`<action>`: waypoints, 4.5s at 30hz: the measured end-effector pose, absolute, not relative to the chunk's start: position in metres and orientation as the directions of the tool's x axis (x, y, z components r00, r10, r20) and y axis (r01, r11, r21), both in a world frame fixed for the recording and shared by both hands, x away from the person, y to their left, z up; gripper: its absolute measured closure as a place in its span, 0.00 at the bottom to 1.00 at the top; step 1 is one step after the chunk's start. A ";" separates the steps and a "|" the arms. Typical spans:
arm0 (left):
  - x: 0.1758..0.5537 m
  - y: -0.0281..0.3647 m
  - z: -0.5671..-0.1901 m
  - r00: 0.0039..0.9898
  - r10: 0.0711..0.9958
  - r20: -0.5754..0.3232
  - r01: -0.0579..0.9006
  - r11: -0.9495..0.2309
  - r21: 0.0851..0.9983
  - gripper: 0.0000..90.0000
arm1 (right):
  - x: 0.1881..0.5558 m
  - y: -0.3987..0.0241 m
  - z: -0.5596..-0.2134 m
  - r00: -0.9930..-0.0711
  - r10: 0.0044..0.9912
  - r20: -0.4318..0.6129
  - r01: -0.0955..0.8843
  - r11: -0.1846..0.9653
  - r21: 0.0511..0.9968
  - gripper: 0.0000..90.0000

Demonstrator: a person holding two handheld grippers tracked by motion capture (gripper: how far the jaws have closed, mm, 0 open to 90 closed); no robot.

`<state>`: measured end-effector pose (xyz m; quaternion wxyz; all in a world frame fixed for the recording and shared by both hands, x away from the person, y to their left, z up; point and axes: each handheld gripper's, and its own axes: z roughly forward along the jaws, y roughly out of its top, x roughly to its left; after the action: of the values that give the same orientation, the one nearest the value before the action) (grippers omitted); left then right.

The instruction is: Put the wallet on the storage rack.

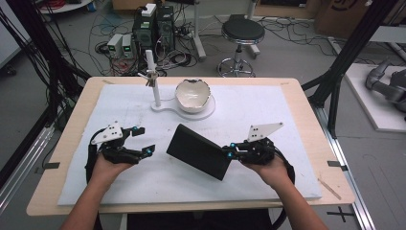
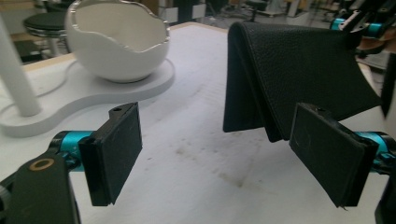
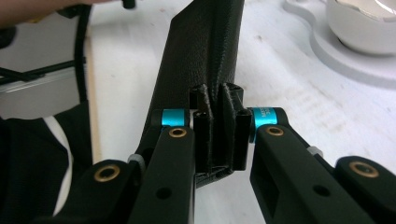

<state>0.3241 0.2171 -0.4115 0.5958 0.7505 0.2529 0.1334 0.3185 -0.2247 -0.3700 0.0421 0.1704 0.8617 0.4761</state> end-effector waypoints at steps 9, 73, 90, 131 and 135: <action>0.323 0.198 -0.409 0.894 0.419 -0.160 0.243 -0.152 0.958 0.19 | 0.309 -0.215 -0.361 -0.967 0.251 0.034 0.155 0.483 0.862 0.94; 0.405 0.172 -0.238 0.834 0.544 0.095 0.174 -0.421 0.890 0.81 | 0.302 -0.263 -0.393 -0.854 0.513 0.090 0.296 0.337 0.894 0.25; 0.459 0.145 -0.253 0.803 0.589 0.085 0.286 -0.507 0.813 0.81 | 0.308 -0.265 -0.398 -0.864 0.488 0.122 0.318 0.341 0.885 0.22; 0.492 0.111 -0.259 0.668 0.725 0.169 0.316 -0.482 0.817 0.58 | 0.313 -0.267 -0.402 -0.859 0.489 0.154 0.347 0.332 0.877 0.22; 0.492 0.110 -0.258 0.653 0.729 0.204 0.289 -0.489 0.823 0.64 | 0.312 -0.265 -0.402 -0.861 0.487 0.146 0.340 0.338 0.878 0.22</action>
<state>0.4918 0.1105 -0.2584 0.3980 0.8173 0.3115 0.2767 0.3122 -0.2651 -0.4018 0.0713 0.2536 0.8147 0.5165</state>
